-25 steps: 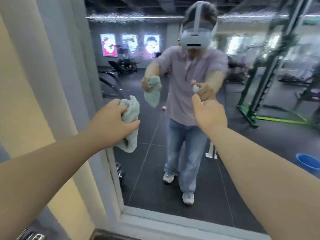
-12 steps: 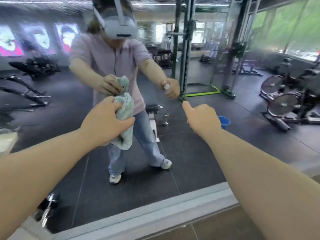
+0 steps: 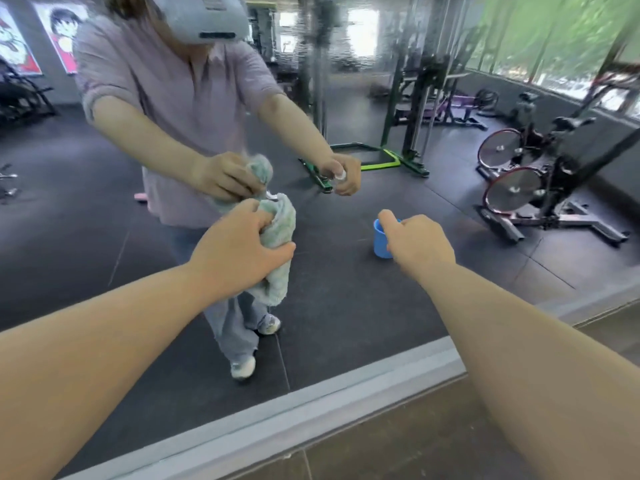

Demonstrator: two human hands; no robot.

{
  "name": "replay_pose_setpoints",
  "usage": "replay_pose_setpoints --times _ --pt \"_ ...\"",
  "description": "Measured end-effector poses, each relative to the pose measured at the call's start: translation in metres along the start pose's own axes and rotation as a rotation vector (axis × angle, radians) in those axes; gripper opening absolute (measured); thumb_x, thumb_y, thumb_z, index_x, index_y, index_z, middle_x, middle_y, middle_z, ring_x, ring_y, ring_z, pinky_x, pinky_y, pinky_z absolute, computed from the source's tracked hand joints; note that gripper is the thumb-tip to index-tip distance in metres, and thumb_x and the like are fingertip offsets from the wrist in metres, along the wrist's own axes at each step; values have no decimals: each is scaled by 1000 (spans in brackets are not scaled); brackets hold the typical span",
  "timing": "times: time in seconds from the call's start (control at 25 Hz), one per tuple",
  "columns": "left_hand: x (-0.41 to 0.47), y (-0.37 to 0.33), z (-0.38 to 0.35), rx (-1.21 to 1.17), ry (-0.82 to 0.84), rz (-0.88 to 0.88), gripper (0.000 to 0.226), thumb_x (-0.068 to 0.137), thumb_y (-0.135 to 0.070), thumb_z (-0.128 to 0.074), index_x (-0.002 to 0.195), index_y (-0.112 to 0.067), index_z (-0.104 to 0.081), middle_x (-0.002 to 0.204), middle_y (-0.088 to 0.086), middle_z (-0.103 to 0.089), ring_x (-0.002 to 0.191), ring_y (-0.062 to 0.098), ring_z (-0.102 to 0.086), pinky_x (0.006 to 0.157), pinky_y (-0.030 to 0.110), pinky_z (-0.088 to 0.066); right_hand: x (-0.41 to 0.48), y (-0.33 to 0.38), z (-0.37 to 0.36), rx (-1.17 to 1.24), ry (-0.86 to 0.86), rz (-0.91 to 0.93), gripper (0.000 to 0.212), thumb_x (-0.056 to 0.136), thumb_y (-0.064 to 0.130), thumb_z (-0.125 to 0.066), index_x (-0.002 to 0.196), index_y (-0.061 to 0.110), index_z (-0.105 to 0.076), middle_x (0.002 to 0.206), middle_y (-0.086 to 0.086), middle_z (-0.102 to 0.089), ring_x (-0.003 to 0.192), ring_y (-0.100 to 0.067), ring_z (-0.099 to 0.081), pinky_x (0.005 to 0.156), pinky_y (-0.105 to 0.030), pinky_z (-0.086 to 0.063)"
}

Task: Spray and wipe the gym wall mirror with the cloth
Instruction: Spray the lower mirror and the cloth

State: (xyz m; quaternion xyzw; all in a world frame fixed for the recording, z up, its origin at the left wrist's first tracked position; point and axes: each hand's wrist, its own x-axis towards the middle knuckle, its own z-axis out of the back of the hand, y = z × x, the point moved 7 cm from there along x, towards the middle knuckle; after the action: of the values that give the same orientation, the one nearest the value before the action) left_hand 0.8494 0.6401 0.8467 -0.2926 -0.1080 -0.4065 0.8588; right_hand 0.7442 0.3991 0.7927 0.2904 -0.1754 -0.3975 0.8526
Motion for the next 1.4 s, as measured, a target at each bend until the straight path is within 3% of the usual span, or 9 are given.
replay_pose_setpoints --times 0.2,0.32,0.48,0.6,0.72,0.84,1.0,1.28,1.4 --pt "68 -79 -45 33 5 -235 29 78 -36 -72 68 -18 -51 84 -5 -44 77 16 -48 72 32 -39 60 -56 54 33 -92 -74 55 85 58 -38 66 9 -54 75 -7 -62 66 -28 -56 60 -32 -43" --pt "97 -127 -52 37 -57 -333 27 78 -36 -71 71 -18 -52 84 -9 -40 75 13 -44 69 29 -34 94 -77 95 61 -142 -79 54 88 61 -38 70 13 -54 82 -11 -62 74 -28 -57 76 -40 -54" --pt "132 -196 -84 143 -60 -457 21 76 -34 -74 73 -19 -59 76 -12 -28 70 8 -36 65 22 -26 128 -130 142 63 -130 -107 63 85 64 -38 75 7 -62 79 -11 -67 73 -30 -63 77 -39 -55" --pt "152 -240 -122 147 -99 -449 29 74 -34 -75 67 -22 -49 72 -14 -30 66 10 -35 64 24 -28 160 -180 167 31 -94 -101 60 84 59 -34 72 6 -61 77 -14 -67 70 -30 -65 67 -35 -52" --pt "166 -285 -181 193 -67 -405 28 74 -41 -66 68 -14 -58 76 -11 -31 67 12 -39 65 25 -30 198 -239 199 -1 -72 -100 64 75 61 -27 79 7 -61 79 -12 -65 68 -29 -63 58 -31 -43" --pt "178 -334 -233 190 -40 -333 24 77 -39 -67 72 -16 -62 79 -10 -36 68 14 -44 63 28 -35 234 -291 240 -2 -73 -95 58 83 57 -32 77 6 -59 79 -12 -61 71 -31 -63 59 -31 -40" --pt "196 -391 -273 190 14 -302 21 80 -38 -67 79 -17 -63 86 -6 -45 72 16 -50 67 35 -46 265 -336 286 35 -116 -111 57 84 57 -33 75 7 -59 79 -12 -63 71 -31 -64 64 -33 -47" --pt "209 -412 -294 268 58 -219 28 81 -45 -62 73 -20 -53 78 -9 -34 68 14 -44 63 29 -32 293 -357 312 159 -85 -104 73 67 68 -29 84 7 -66 87 -13 -68 77 -34 -66 81 -44 -55" --pt "205 -406 -281 289 21 -145 25 81 -41 -65 75 -19 -55 82 -9 -38 71 14 -46 64 28 -30 296 -348 312 159 -63 -60 71 71 67 -30 81 7 -67 83 -13 -69 75 -34 -66 81 -45 -55"
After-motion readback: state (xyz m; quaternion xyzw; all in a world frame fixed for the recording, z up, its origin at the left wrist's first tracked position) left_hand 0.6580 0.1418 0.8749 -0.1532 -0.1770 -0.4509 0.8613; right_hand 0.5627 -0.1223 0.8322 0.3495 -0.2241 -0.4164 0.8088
